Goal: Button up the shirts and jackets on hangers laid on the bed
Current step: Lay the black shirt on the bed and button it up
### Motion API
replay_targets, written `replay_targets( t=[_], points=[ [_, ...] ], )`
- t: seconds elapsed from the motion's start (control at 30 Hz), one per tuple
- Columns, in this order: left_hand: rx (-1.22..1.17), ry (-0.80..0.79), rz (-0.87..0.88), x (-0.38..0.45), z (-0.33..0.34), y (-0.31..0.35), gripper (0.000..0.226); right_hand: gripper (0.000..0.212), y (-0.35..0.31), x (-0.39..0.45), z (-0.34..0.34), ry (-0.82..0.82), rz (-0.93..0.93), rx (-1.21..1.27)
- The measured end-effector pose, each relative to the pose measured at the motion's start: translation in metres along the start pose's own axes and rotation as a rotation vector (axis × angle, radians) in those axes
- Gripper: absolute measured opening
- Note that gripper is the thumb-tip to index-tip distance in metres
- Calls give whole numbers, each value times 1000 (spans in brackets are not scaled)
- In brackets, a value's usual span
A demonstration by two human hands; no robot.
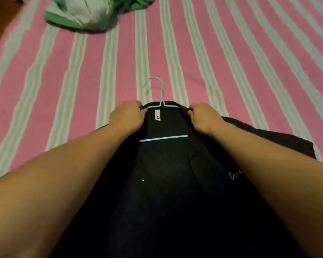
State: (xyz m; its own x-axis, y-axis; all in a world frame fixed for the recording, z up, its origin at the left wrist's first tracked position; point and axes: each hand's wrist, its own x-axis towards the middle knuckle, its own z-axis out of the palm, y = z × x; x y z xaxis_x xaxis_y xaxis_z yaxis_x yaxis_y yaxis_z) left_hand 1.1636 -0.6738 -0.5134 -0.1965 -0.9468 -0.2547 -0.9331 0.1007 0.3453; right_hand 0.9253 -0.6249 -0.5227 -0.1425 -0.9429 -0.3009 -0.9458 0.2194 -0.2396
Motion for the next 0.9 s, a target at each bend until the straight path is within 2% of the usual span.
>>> replay_targets(
  t=[0.13, 0.23, 0.33, 0.4, 0.47, 0.53, 0.57, 0.63, 0.7, 0.73, 0.83, 0.9],
  points=[
    [-13, 185, 3, 31, 20, -3, 31, 21, 4, 30, 9, 212, -7, 14],
    [-6, 203, -83, 51, 7, 9, 40, 30, 4, 51, -6, 264, 78, 114],
    [-81, 225, -133, 19, -3, 20, 52, 39, -4, 22, -14, 320, 78, 157],
    [-268, 293, -137, -34, -7, 20, 44, 28, -8, -31, -14, 349, 101, 327],
    [-530, 246, -327, -92, -1, 10, 31, 9, -10, -93, -8, 245, 230, 479],
    [-807, 108, -654, -132, 9, 0, 28, 9, -11, -130, 4, 28, 326, 526],
    [-917, 52, -771, -141, 13, -3, 30, 12, -12, -136, 11, -55, 359, 548],
    [-1111, 19, -866, -140, 16, -3, 32, 33, -18, -125, 17, -105, 430, 629],
    [-1263, 55, -819, -121, 17, -2, 37, 44, -27, -96, 21, -66, 510, 760],
    [-1257, 60, -752, -111, 17, -1, 36, 42, -32, -80, 23, -38, 511, 818],
    [-1164, -13, -440, -92, 15, 0, 20, 37, -48, -54, 35, 44, 296, 851],
    [-1022, -145, -214, -88, 22, -9, 32, 45, -52, -55, 50, 51, 180, 765]
  ],
)
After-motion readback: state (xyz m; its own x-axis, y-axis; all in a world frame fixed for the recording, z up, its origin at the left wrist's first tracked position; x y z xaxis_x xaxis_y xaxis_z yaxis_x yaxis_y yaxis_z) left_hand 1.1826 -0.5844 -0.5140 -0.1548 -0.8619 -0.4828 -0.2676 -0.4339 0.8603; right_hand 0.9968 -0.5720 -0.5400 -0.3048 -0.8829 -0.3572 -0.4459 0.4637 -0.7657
